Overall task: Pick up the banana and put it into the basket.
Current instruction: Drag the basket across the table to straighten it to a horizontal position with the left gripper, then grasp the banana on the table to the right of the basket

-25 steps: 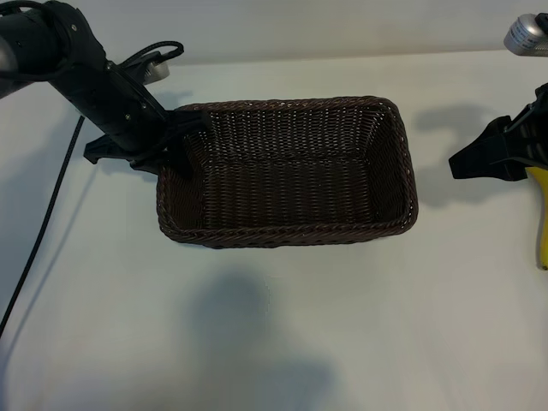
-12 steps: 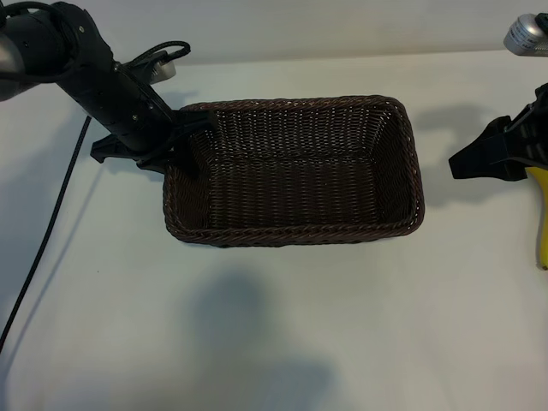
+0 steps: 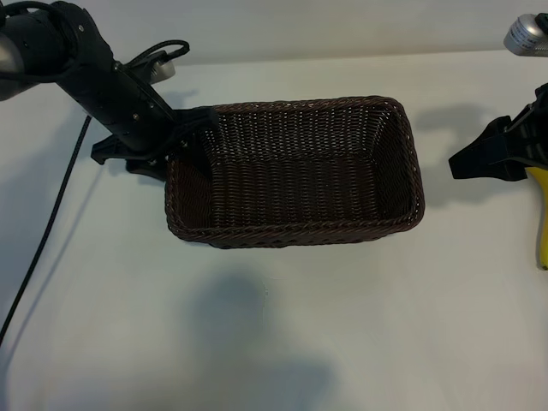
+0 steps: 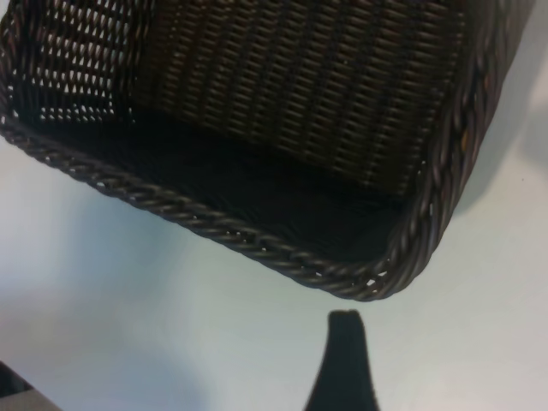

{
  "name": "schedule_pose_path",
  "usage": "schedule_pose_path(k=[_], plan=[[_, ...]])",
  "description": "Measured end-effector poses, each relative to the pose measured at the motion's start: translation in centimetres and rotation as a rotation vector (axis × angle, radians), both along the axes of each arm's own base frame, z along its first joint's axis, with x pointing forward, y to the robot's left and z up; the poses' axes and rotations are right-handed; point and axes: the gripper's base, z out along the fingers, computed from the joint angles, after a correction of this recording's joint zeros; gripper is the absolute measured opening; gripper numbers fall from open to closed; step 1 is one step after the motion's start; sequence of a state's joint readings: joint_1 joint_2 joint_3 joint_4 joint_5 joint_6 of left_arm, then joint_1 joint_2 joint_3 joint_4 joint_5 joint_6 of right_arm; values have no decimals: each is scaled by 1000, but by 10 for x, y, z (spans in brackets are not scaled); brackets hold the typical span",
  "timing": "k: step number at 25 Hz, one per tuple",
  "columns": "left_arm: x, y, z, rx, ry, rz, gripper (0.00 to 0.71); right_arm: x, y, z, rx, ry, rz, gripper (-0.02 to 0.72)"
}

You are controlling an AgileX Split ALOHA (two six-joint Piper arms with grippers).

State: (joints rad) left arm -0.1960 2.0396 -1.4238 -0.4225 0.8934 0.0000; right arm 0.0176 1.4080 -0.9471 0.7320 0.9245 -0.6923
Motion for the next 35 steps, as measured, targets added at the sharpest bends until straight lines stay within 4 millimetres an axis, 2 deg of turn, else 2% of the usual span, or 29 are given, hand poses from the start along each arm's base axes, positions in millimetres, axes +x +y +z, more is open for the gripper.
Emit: schedule_pose_path(k=[4,10,20,29,35], plan=[[-5,2,3,19,42,-22,569,0,0,0,0,0,0,586],[-9,4,22,30,30,-43,569,0,0,0,0,0,0,586],[2,14,76,99,-45,-54,569,0,0,0,0,0,0,586],[18,51,103,433,-161,-32,569,0,0,0,0,1,-1,586],[23,85,105,494,-158,35,569,0,0,0,1,2,-2,586]])
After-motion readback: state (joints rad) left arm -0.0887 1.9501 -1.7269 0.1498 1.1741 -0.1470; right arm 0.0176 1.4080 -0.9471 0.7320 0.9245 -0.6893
